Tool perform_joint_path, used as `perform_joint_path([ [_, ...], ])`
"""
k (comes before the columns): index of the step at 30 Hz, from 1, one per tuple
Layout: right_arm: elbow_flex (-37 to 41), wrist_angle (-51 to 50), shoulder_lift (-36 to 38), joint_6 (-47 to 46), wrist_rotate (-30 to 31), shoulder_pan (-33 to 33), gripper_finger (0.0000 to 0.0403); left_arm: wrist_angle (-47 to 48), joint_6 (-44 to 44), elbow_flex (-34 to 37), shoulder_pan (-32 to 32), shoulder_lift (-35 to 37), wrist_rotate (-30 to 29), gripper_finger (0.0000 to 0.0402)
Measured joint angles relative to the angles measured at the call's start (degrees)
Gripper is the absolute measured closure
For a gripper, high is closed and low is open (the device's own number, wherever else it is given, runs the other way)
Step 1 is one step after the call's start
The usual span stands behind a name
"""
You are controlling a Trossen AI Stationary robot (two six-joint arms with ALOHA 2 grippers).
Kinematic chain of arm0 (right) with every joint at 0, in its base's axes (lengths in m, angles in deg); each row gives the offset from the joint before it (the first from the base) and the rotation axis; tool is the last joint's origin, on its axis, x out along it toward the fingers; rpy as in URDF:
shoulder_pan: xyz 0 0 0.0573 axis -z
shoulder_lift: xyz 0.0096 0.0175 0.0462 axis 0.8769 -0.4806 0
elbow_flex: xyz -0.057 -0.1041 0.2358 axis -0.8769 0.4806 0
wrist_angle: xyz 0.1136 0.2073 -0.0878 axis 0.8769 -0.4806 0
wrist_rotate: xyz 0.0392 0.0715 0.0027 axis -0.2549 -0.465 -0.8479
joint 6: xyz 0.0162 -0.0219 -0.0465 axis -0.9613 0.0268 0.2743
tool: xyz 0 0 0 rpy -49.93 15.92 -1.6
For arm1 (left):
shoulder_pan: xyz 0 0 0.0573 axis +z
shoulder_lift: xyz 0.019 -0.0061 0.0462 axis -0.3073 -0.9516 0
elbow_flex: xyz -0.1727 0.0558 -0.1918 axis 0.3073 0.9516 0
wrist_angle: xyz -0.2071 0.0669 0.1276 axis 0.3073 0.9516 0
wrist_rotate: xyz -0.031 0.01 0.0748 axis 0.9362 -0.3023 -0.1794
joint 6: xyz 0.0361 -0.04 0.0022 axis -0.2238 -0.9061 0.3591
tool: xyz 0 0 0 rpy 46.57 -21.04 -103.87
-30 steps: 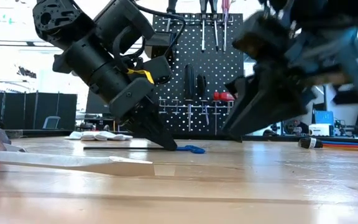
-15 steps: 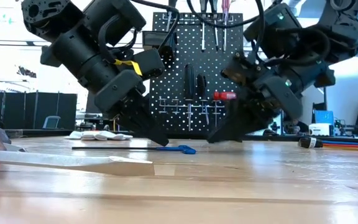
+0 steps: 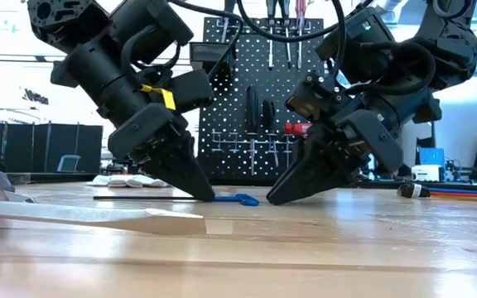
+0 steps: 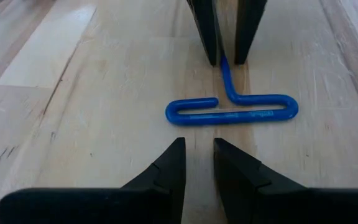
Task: Hang tools onto peg board
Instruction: Hang the blue pick tool on the pegboard
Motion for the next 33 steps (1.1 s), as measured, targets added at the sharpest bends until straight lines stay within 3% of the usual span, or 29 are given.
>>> perform_joint_path([
  [4, 0.00, -0.02, 0.00, -0.02, -0.18, 0.02, 0.0312, 0.41, 2.16, -0.05, 0.11, -1.88, 2.76, 0.0321],
  [9, 0.00, 0.45, 0.00, -0.02, -0.23, 0.02, 0.0312, 1.01, 3.56, -0.05, 0.96, -2.79, 4.40, 0.0389],
  [18, 0.00, 0.83, -0.26, 0.39, -0.29, -0.24, 0.0305, -0.05, 4.14, 0.12, 1.16, -2.22, 4.34, 0.0399],
  [29, -0.02, 1.27, -0.31, 0.80, -0.18, -1.04, 0.0215, 0.07, 5.46, 0.45, -2.58, 3.74, -0.72, 0.0400],
  [33, 0.00, 3.26, -0.35, 0.00, 0.34, -0.99, 0.0200, -0.68, 6.76, 0.41, -3.74, 4.56, -3.69, 0.0400],
])
